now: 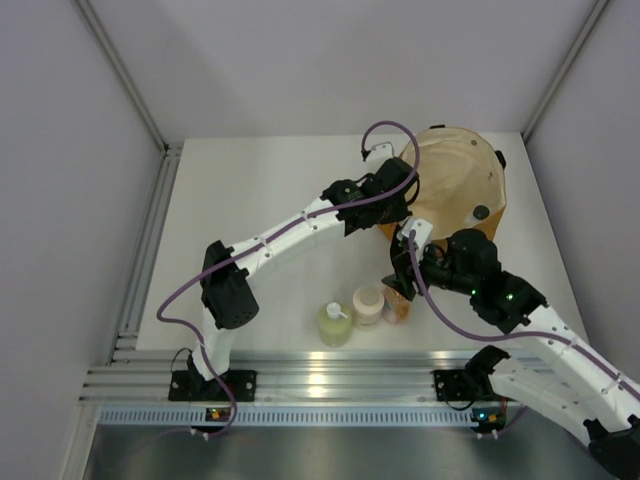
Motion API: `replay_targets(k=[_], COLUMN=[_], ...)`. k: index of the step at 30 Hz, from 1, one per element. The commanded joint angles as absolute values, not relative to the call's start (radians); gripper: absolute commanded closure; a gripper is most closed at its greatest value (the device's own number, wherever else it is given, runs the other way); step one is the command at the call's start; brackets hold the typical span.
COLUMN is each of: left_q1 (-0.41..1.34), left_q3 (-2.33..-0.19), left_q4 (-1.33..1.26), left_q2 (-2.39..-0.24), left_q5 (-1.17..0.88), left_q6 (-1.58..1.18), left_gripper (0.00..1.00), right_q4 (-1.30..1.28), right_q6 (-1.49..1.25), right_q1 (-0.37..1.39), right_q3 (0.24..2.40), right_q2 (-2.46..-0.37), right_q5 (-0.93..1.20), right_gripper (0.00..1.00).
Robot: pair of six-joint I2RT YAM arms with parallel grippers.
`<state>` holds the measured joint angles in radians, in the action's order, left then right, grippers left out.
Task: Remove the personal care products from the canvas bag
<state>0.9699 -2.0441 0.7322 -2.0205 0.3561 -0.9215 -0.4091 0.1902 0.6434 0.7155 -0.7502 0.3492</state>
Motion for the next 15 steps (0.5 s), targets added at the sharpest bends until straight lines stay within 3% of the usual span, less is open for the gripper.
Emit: replay_targets(k=[1, 6, 11, 15], left_q1=[0.971, 0.971, 0.971, 0.971], left_q3=[-2.069, -2.083, -2.088, -2.091], left_q4=[0.689, 0.690, 0.689, 0.689], left_q2=[-1.996, -2.005, -2.003, -2.006], left_q5=[0.367, 0.354, 0.353, 0.338], left_q6=[-0.913, -0.913, -0.923, -0.942], left_gripper=[1.00, 1.00, 1.00, 1.00], right_q4=[-0.350, -0.405, -0.422, -0.440], right_q6=[0.166, 0.158, 0.080, -0.058], right_q1=[0.661, 0.660, 0.598, 0.540], right_q3=[0.822, 0.917, 1.015, 1.145], right_q2=[-0.771, -0.781, -0.770, -0.827], right_q5=[0.364, 0.336, 0.319, 0.073], right_gripper=[0.44, 0.29, 0.24, 0.21])
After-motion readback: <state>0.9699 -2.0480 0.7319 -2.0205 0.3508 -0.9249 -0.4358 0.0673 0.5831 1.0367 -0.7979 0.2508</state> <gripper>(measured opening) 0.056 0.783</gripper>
